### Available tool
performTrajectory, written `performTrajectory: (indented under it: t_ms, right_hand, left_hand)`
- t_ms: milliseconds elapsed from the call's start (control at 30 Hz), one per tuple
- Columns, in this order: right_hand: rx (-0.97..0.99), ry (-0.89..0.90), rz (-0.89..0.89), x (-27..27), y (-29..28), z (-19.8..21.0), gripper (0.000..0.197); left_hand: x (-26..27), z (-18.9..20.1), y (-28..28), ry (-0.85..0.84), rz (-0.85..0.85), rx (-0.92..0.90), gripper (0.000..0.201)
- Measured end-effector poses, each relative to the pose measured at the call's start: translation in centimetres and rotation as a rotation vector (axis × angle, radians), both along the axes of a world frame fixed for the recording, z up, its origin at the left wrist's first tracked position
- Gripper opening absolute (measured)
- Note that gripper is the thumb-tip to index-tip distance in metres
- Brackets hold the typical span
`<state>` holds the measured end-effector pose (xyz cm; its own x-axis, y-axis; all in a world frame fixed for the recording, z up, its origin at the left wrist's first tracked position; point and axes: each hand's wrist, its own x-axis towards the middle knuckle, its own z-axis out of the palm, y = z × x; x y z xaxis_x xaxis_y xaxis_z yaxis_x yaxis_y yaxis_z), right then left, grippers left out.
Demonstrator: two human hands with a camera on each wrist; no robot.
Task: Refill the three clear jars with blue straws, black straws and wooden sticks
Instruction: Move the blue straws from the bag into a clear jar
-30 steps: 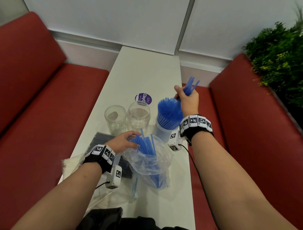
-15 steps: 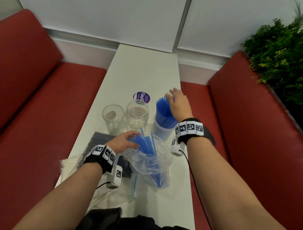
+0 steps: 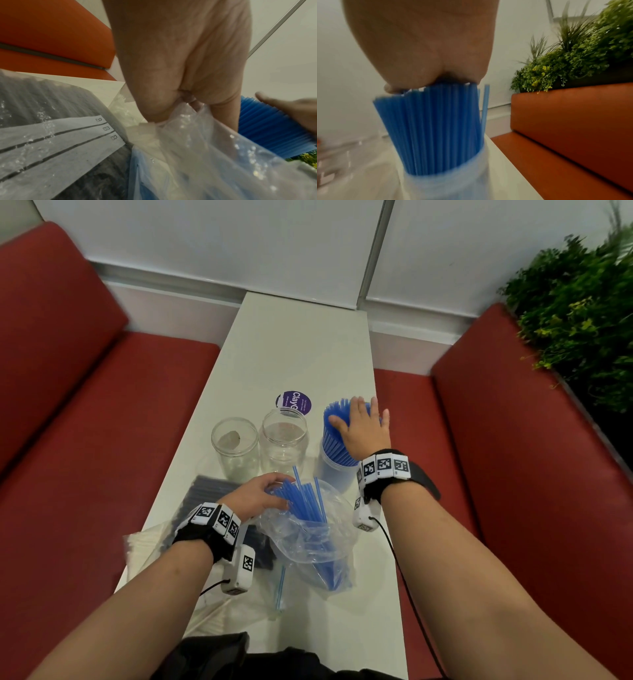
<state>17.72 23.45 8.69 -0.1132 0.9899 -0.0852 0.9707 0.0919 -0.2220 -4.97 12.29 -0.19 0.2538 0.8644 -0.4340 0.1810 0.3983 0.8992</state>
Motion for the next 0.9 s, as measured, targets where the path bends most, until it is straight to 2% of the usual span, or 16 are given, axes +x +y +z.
performTrajectory:
  t_ms: [67, 100, 167, 233, 300, 400, 500, 600, 667, 733, 767, 833, 900]
  right_hand:
    - [-0.038, 0.018, 0.047, 0.1, 0.0, -0.6, 0.075]
    - [-0.028, 0.085, 0.041, 0.2, 0.1, -0.6, 0.074]
    - [0.058, 0.305, -0.073, 0.8, 0.2, -0.5, 0.074]
    - [0.168, 0.512, -0.283, 1.5, -0.1, -0.8, 0.074]
    - [0.171, 0.668, -0.417, 1.8, -1.0, -1.5, 0.075]
    - [0.074, 0.89, -0.381, 1.7, -2.4, -2.4, 0.074]
    - [0.18, 0.913, -0.333, 1.5, -3.0, -1.9, 0.066]
    - [0.573, 0.819, -0.311, 1.4, -4.2, -0.9, 0.046]
    - [0.727, 0.832, -0.201, 0.9, -5.7, -0.4, 0.024]
    - [0.613, 0.935, -0.057, 0.2, -7.1, -0.3, 0.006]
    - [0.492, 0.933, -0.017, -0.1, -7.6, -0.5, 0.013]
    - [0.136, 0.786, 0.036, -0.5, -8.2, -1.2, 0.021]
    - [-0.251, 0.502, 0.061, -0.6, -8.7, -2.2, 0.013]
  left_hand:
    - [0.0, 0.1, 0.0, -0.006, -0.003, 0.001, 0.054]
    - [-0.1, 0.1, 0.0, -0.007, -0.006, 0.002, 0.054]
    - [-0.3, 0.2, 0.0, -0.002, -0.013, 0.004, 0.054]
    - [-0.4, 0.2, 0.0, -0.009, -0.01, 0.005, 0.054]
    - [-0.4, 0.2, -0.1, 0.0, -0.008, 0.014, 0.053]
    - [-0.4, 0.1, -0.2, 0.015, -0.009, 0.024, 0.052]
    - [-0.3, 0.2, -0.1, -0.002, -0.016, 0.02, 0.053]
    - [-0.4, 0.2, -0.1, -0.006, -0.017, 0.022, 0.052]
    - [-0.4, 0.2, 0.0, -0.009, -0.015, 0.022, 0.05]
    - [-0.4, 0.2, 0.0, -0.007, -0.001, 0.015, 0.048]
    - [-0.4, 0.2, 0.0, -0.009, 0.004, 0.008, 0.047]
    - [-0.3, 0.4, 0.1, -0.007, 0.005, 0.005, 0.047]
    - [-0.2, 0.6, 0.1, -0.004, -0.008, 0.005, 0.047]
